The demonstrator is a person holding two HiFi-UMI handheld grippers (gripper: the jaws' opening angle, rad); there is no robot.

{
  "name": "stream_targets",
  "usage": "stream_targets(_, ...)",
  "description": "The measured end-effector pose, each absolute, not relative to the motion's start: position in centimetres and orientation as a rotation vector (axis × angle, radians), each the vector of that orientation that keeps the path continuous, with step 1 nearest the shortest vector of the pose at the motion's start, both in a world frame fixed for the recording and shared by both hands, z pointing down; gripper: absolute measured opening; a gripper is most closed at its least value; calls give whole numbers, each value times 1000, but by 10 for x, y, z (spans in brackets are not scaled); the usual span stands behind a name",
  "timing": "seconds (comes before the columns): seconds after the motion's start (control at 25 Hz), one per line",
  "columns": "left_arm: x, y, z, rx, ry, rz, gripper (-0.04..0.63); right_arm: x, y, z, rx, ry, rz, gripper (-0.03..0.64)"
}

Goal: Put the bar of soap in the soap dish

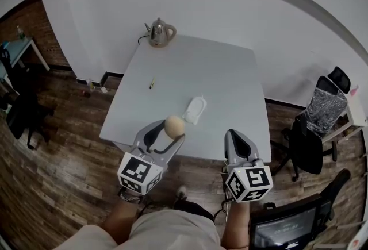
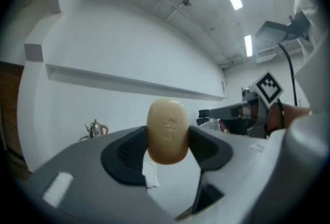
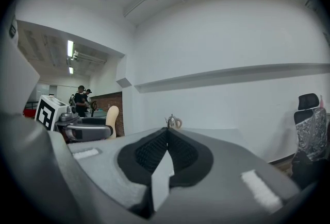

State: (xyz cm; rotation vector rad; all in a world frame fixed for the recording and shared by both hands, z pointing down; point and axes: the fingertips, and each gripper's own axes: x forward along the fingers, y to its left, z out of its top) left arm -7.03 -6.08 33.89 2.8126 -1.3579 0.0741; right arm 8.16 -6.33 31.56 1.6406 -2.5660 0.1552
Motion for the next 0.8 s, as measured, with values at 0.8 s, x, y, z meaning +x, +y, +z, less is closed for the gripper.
stream_targets(0.8, -69, -98, 341, 2792, -1398, 90, 268, 77, -109, 319, 1587, -2617, 160, 3)
